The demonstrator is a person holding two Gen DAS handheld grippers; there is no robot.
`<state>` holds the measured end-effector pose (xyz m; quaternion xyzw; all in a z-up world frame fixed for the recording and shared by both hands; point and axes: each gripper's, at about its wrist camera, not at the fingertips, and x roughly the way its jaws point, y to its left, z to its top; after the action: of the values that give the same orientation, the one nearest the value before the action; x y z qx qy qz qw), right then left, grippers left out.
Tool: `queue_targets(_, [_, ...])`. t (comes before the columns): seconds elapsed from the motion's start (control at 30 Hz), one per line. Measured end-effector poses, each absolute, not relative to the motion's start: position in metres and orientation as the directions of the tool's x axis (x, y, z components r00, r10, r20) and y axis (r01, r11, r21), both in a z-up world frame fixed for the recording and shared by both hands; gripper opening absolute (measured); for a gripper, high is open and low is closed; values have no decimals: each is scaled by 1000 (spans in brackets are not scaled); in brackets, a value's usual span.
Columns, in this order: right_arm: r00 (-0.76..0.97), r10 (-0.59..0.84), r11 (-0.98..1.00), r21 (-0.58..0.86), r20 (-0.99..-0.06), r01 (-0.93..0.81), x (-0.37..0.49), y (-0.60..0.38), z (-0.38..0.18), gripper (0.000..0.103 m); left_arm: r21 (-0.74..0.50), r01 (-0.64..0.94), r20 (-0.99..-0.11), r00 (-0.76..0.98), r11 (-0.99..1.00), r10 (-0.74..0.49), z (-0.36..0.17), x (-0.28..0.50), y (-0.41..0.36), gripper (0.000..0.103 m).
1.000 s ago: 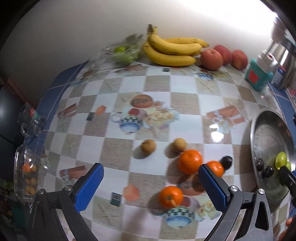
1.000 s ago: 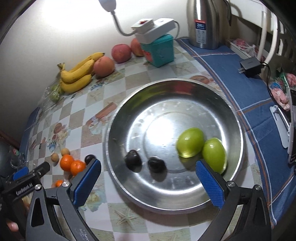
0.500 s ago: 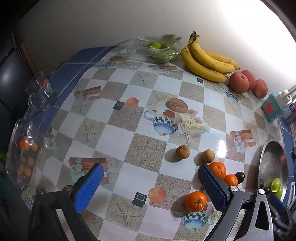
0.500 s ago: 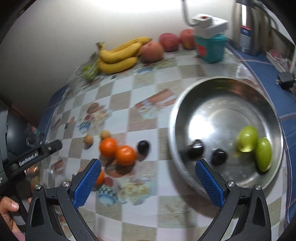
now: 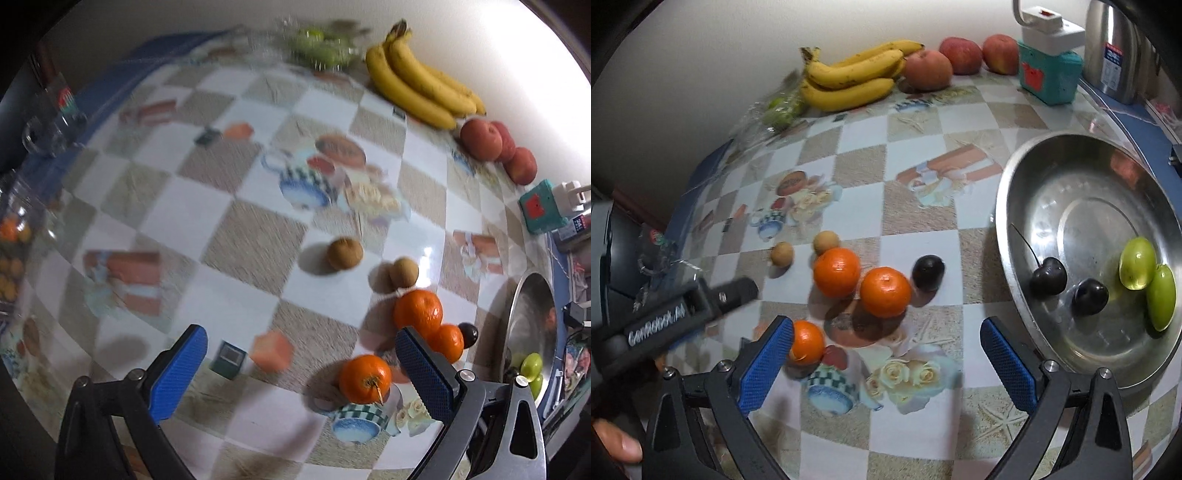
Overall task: Organize fruits
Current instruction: 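Grasp a tangerine with the right tool while the left tool grasps another tangerine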
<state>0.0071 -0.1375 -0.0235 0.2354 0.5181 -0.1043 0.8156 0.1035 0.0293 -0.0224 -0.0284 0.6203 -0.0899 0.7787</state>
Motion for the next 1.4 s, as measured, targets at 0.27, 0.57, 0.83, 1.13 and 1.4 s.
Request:
queue_targets(0.27, [427,110,809,331,-898,486,14,-150,-44,74,-183,40,-962,199,982,-187,-29,105,37,102])
queue_targets(0.57, [435,132,775,366,-891,515,20,-151,-53,51,-188,41,-965,180,981,-192,-34,105,36,102])
queue_targets(0.83, [453,151,755,399,-878,521,23,-150,-55,38,-188,52,-966,172,981,-194,-35,105,31,102])
queue_targets(1.13, [445,143,776,379,-884,504,19,-146,-48,38,-237,28,-963,128,971,-239,-42,104,32,96])
queue_targets(1.4, [431,146,777,373,-890,507,4,-146,-39,38,-299,39,-950,86,953,-301,-45,98,25,78])
